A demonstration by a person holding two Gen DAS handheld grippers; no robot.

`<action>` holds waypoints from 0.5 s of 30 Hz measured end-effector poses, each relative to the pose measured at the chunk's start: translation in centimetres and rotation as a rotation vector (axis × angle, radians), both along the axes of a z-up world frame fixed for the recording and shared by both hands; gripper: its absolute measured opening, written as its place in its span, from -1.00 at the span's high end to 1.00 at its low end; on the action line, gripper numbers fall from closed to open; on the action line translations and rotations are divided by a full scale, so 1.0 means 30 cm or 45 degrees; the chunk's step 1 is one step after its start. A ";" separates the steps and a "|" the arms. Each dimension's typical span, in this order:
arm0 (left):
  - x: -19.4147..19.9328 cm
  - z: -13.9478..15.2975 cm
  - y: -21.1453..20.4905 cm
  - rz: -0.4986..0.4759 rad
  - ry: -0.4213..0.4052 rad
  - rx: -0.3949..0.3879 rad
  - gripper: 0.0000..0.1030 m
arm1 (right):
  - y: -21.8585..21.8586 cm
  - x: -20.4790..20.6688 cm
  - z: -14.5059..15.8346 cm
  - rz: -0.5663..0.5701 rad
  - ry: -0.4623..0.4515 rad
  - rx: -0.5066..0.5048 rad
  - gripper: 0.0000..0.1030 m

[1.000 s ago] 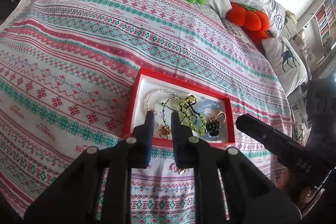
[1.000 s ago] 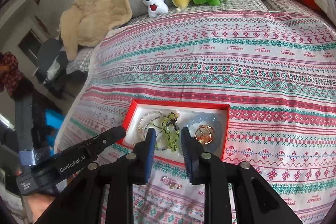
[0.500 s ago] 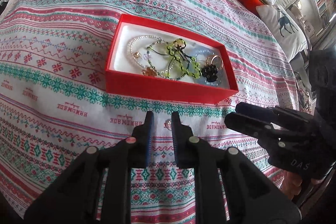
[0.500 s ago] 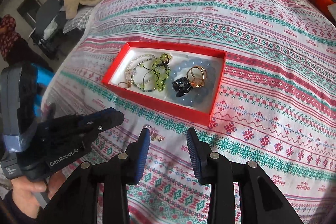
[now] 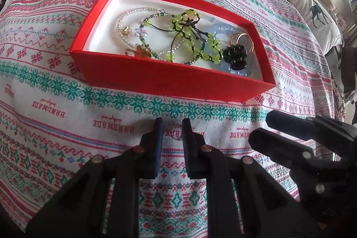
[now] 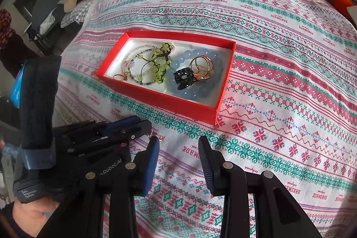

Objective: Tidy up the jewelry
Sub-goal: 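Move both grippers back toward the remaining rings on the cover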

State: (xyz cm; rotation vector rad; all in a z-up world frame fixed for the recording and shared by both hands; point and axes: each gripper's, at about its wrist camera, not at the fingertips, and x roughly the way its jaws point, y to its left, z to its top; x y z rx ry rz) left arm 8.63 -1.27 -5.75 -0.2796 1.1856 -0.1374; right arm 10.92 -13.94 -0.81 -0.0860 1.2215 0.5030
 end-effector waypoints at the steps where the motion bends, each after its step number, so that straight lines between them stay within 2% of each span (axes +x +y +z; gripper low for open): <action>1: 0.000 -0.002 -0.008 -0.005 -0.003 0.016 0.67 | -0.005 0.001 -0.002 -0.002 0.001 -0.001 0.28; 5: -0.010 -0.007 -0.030 -0.016 -0.017 0.063 0.68 | -0.014 -0.001 -0.013 0.003 0.005 -0.016 0.28; 7: -0.008 -0.008 -0.036 -0.012 -0.014 0.098 0.88 | -0.016 -0.006 -0.013 0.003 0.004 -0.017 0.28; 10: -0.008 -0.006 -0.024 0.006 -0.008 0.089 0.97 | -0.016 -0.006 -0.011 0.003 0.001 -0.012 0.28; 15: -0.015 0.002 -0.020 -0.007 -0.009 0.086 0.99 | 0.002 -0.006 -0.010 0.020 -0.005 -0.013 0.28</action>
